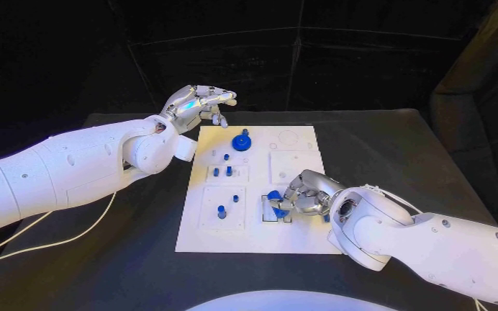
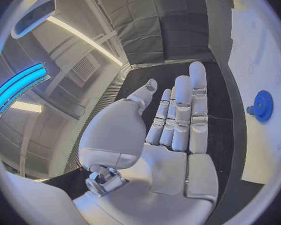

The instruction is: Assemble the parts on the task board

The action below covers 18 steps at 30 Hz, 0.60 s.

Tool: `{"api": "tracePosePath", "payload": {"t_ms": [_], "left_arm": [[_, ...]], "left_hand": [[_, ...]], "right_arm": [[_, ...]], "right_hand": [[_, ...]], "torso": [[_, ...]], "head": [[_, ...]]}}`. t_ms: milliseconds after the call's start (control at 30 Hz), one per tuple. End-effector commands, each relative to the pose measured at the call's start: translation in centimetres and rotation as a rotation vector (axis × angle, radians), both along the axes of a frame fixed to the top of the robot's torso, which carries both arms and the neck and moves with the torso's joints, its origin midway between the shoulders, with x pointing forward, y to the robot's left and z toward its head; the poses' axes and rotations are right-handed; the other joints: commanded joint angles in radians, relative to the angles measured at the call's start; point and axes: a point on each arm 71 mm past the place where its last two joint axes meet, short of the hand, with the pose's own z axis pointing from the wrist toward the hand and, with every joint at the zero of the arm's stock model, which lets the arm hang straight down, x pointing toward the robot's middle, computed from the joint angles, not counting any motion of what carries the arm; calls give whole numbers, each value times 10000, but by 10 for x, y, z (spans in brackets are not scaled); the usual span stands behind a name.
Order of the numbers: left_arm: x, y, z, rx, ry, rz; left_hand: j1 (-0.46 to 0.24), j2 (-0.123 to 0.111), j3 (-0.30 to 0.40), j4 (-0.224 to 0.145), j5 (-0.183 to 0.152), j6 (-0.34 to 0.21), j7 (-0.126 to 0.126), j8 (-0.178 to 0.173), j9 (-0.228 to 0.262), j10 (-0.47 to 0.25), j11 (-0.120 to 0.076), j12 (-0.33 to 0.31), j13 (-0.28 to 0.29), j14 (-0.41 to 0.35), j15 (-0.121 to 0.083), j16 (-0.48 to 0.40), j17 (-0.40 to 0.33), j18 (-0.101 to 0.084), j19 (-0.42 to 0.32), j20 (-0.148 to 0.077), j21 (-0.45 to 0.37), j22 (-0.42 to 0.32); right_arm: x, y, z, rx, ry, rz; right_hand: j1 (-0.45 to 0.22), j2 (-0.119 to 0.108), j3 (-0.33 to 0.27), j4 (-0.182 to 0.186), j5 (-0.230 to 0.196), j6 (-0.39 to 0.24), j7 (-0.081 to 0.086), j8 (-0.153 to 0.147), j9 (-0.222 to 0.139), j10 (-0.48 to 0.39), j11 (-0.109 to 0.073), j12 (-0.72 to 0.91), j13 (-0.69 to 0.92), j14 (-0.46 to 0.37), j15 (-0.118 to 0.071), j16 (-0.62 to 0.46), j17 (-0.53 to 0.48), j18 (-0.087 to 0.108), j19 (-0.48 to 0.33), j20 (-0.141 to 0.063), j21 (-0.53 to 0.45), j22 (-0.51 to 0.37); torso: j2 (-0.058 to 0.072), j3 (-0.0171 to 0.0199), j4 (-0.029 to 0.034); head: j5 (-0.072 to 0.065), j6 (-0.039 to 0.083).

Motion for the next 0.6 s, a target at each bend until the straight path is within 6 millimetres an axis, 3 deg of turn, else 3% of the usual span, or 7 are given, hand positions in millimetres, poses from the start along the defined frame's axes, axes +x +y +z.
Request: {"api": "tracePosePath", "payload": {"t_ms": [33,367,533,600], "left_arm": [[0,-1,2,-70,-81,-75],[0,-1,2,-63,-70,-70],[0,-1,2,-68,-63,-91],[-1,-1,2,-71,-62,-97]], "left_hand": [[18,102,-46,-2,-9,37,-29,-65,2,19,24,-50,13,-63,-7,53,-15,52,37,-9,-63,-10],[18,102,-46,-2,-9,37,-29,-65,2,19,24,-50,13,-63,-7,53,-15,52,37,-9,-63,-10],[18,102,-46,-2,-9,37,-29,-65,2,19,24,-50,13,-63,-7,53,-15,52,37,-9,-63,-10],[18,102,-46,-2,-9,37,-29,-65,2,19,24,-50,13,-63,-7,53,-15,52,37,-9,-63,-10]], "right_arm": [[0,3,0,-219,-58,46],[0,8,-1,-314,56,129],[2,7,-1,-294,15,-62],[2,7,-1,-302,18,-100]], "right_hand": [[-127,-12,-95,-7,-94,224,-126,8,28,31,-47,-46,230,660,-82,6,493,-68,189,-81,48,1553],[-297,42,-273,-13,-696,263,-136,-77,144,41,-57,-126,227,657,-94,-17,473,-64,177,-98,34,1542],[-442,52,-390,-4,-908,255,-127,-121,201,-82,-47,-467,-36,601,-86,-149,218,-28,71,-95,-62,1415],[-739,91,-560,-9,-1730,243,-120,-157,265,-150,-32,-675,-175,571,-81,-234,82,-9,14,-89,-119,1346]], "torso": [[-2,11,12],[-12,3,-11],[-10,2,7],[-13,0,12]], "head": [[26,-15],[60,-45],[60,-42],[60,-38]]}}
